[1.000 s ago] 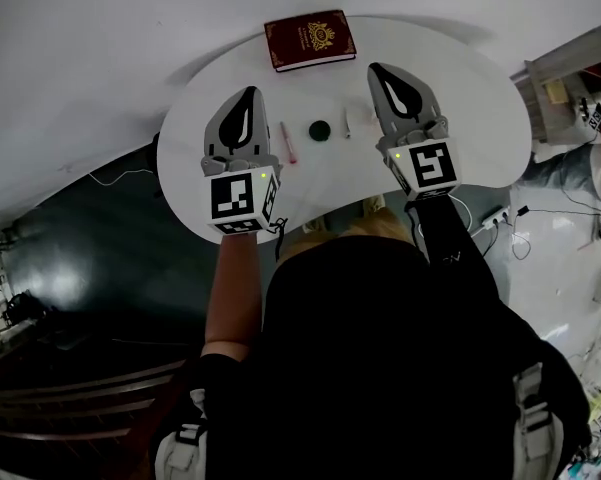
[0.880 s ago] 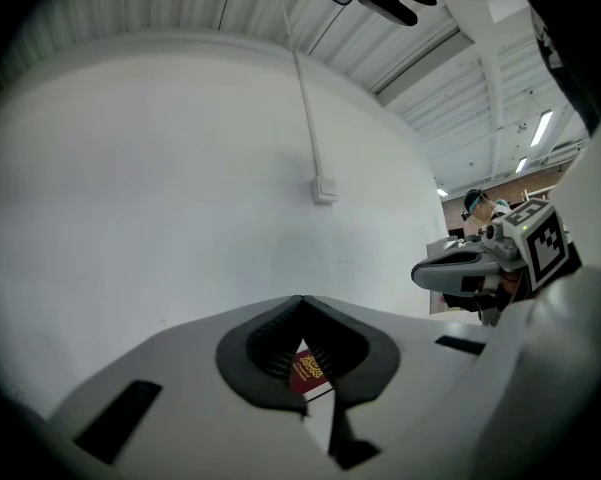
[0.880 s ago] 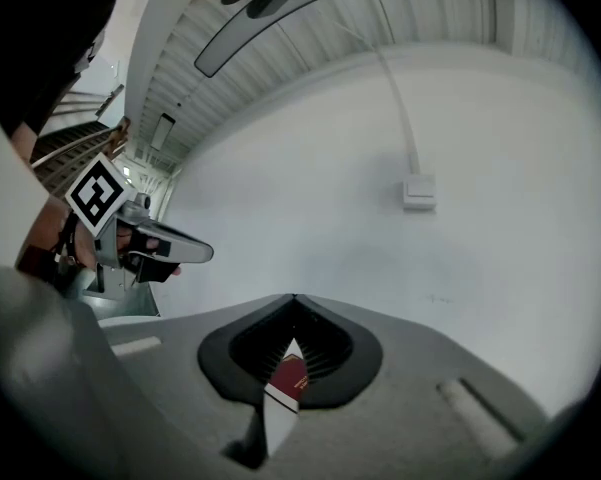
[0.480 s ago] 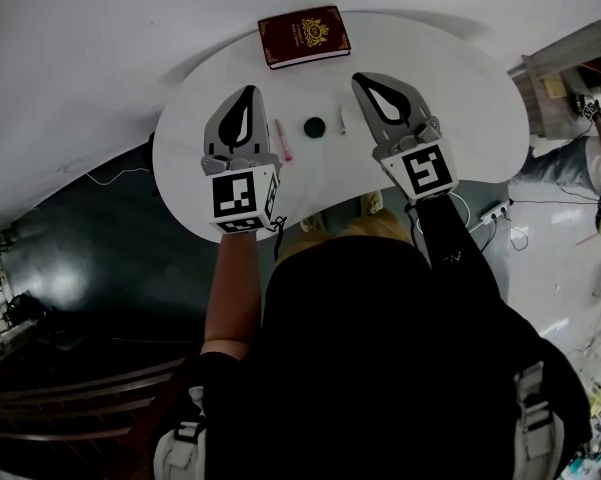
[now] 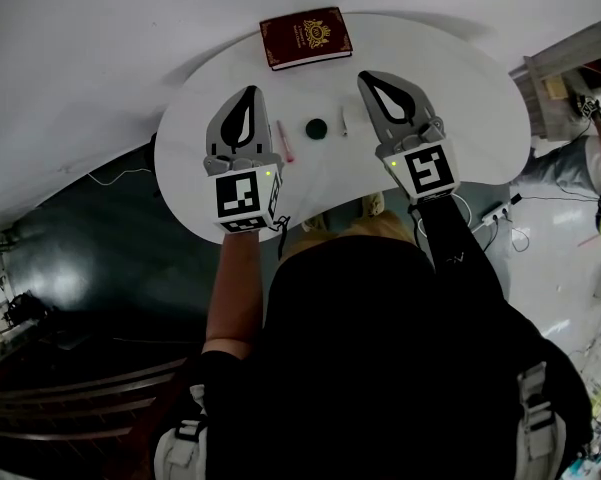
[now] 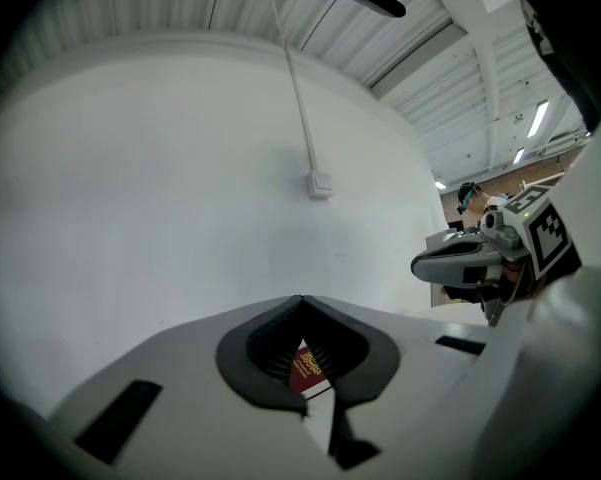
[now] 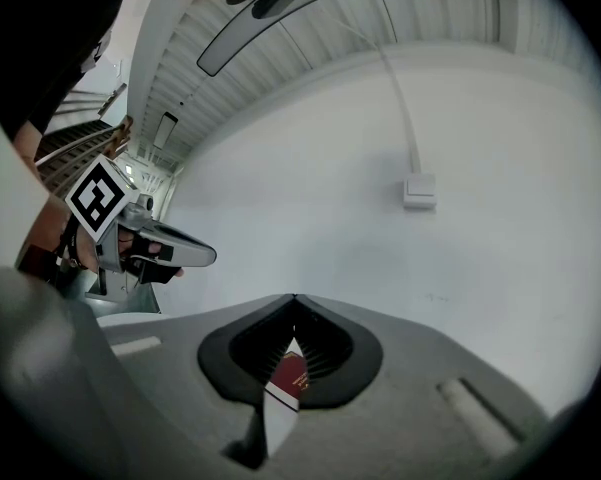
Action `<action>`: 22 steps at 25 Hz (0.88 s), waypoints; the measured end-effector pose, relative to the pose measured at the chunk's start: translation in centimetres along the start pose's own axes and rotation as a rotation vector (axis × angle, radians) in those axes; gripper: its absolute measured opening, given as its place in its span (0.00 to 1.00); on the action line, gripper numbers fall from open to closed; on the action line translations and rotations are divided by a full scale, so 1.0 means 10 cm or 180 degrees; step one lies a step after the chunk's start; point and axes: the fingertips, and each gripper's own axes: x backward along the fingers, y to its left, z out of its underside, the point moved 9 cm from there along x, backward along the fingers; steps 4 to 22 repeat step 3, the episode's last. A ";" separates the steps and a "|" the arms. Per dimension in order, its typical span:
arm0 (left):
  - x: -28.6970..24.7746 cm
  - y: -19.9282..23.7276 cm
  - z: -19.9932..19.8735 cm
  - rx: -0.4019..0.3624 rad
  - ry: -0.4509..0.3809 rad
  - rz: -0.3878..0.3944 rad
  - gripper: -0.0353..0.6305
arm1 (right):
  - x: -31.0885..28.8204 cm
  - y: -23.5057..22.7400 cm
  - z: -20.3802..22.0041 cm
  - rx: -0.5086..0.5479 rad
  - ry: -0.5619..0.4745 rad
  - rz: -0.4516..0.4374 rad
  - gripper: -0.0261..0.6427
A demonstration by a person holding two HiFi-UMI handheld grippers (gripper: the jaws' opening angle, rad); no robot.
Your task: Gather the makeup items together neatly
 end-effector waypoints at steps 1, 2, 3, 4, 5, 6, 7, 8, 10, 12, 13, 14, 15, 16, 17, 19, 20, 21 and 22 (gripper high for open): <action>-0.01 0.01 0.00 0.0002 0.0005 0.0002 0.07 | -0.01 0.00 -0.01 0.0011 -0.0034 -0.0008 0.05; -0.01 0.01 0.01 0.0005 0.0013 0.0003 0.07 | -0.03 0.01 -0.01 0.0027 -0.0076 -0.0017 0.05; -0.02 0.02 0.01 0.0008 0.0021 0.0005 0.07 | -0.04 0.01 -0.02 0.0043 -0.0117 -0.0026 0.05; -0.02 0.02 0.01 0.0008 0.0021 0.0005 0.07 | -0.04 0.01 -0.02 0.0043 -0.0117 -0.0026 0.05; -0.02 0.02 0.01 0.0008 0.0021 0.0005 0.07 | -0.04 0.01 -0.02 0.0043 -0.0117 -0.0026 0.05; -0.02 0.02 0.01 0.0008 0.0021 0.0005 0.07 | -0.04 0.01 -0.02 0.0043 -0.0117 -0.0026 0.05; -0.02 0.02 0.01 0.0008 0.0021 0.0005 0.07 | -0.04 0.01 -0.02 0.0043 -0.0117 -0.0026 0.05; -0.02 0.02 0.01 0.0008 0.0021 0.0005 0.07 | -0.04 0.01 -0.02 0.0043 -0.0117 -0.0026 0.05; -0.02 0.02 0.01 0.0008 0.0021 0.0005 0.07 | -0.04 0.01 -0.02 0.0043 -0.0117 -0.0026 0.05; -0.02 0.02 0.01 0.0008 0.0021 0.0005 0.07 | -0.04 0.01 -0.02 0.0043 -0.0117 -0.0026 0.05; -0.02 0.02 0.01 0.0008 0.0021 0.0005 0.07 | -0.04 0.01 -0.02 0.0043 -0.0117 -0.0026 0.05; -0.02 0.02 0.01 0.0008 0.0021 0.0005 0.07 | -0.04 0.01 -0.02 0.0043 -0.0117 -0.0026 0.05; -0.02 0.02 0.01 0.0008 0.0021 0.0005 0.07 | -0.04 0.01 -0.02 0.0043 -0.0117 -0.0026 0.05; -0.02 0.02 0.01 0.0008 0.0021 0.0005 0.07 | -0.04 0.01 -0.02 0.0043 -0.0117 -0.0026 0.05; -0.02 0.02 0.01 0.0008 0.0021 0.0005 0.07 | -0.04 0.01 -0.02 0.0043 -0.0117 -0.0026 0.05; -0.02 0.02 0.01 0.0008 0.0021 0.0005 0.07 | -0.04 0.01 -0.02 0.0043 -0.0117 -0.0026 0.05; -0.02 0.02 0.01 0.0008 0.0021 0.0005 0.07 | -0.04 0.01 -0.02 0.0043 -0.0117 -0.0026 0.05; -0.02 0.02 0.01 0.0008 0.0021 0.0005 0.07 | -0.04 0.01 -0.02 0.0043 -0.0117 -0.0026 0.05; -0.02 0.02 0.01 0.0008 0.0021 0.0005 0.07 | -0.04 0.01 -0.02 0.0043 -0.0117 -0.0026 0.05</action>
